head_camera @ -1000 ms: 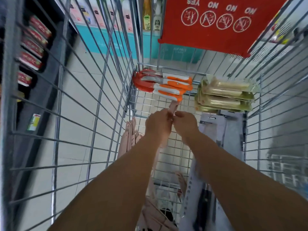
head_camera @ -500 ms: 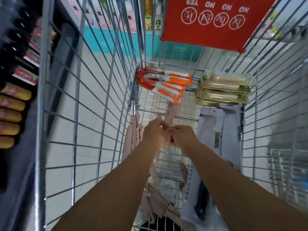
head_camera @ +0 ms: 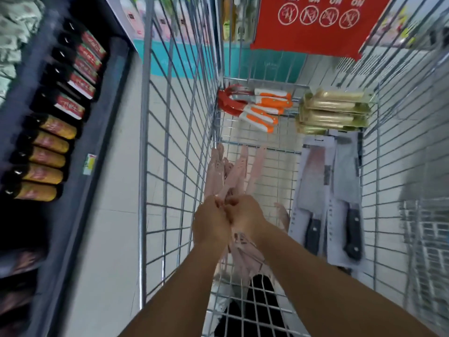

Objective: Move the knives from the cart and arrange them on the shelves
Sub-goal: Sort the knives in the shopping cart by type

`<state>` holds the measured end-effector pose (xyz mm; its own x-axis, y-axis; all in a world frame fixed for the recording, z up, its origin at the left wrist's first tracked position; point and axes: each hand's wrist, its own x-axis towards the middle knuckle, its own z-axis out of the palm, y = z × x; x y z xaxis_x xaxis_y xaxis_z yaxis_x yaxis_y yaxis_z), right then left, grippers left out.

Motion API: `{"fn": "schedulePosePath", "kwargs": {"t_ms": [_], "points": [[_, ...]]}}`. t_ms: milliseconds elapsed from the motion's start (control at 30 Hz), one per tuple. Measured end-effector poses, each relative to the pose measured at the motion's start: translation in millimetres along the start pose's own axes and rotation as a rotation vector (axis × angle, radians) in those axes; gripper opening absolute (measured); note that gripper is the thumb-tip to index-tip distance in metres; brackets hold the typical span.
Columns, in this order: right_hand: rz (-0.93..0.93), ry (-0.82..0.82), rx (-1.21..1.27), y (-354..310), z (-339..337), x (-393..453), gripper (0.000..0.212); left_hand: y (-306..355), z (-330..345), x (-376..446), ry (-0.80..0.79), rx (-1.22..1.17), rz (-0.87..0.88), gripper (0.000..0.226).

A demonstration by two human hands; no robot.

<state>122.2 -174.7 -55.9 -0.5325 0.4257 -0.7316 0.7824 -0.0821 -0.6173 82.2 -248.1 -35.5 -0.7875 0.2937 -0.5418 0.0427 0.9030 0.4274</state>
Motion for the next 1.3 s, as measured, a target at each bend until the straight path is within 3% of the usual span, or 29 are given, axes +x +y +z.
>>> {"fn": "schedulePosePath", "kwargs": {"t_ms": [233, 367, 500, 633, 767, 1033, 1200, 1300], "points": [[-0.239, -0.124, -0.401, 16.5, 1.1, -13.8, 0.048, -3.9, -7.0, -22.6, -0.127, 0.481, 0.139, 0.037], [-0.217, 0.040, -0.638, 31.4, -17.6, -19.8, 0.061, -5.4, -6.7, -27.0, -0.184, 0.790, 0.449, 0.070], [-0.168, 0.100, -0.794, 67.0, -47.7, -37.0, 0.070, -5.7, 8.7, -26.9, -0.268, 0.846, 0.722, 0.070], [-0.197, 0.067, -0.925, 95.1, -63.5, -48.2, 0.064, -10.5, 34.5, -31.8, -0.400, 0.958, 0.954, 0.060], [-0.228, 0.055, -1.048, 98.8, -78.1, -58.9, 0.038, -7.8, 48.1, -30.6, -0.436, 1.045, 1.093, 0.049], [-0.147, 0.033, -1.113, 99.4, -90.2, -67.4, 0.053, -10.8, 62.8, -32.3, -0.481, 1.127, 1.110, 0.044], [-0.230, 0.122, -1.117, 117.9, -92.2, -61.2, 0.043, -14.1, 68.8, -38.3, -0.507, 1.089, 1.022, 0.043], [-0.263, 0.182, -1.049, 118.6, -97.4, -64.6, 0.054, -17.2, 72.1, -40.7, -0.575, 0.938, 0.872, 0.024]]}}
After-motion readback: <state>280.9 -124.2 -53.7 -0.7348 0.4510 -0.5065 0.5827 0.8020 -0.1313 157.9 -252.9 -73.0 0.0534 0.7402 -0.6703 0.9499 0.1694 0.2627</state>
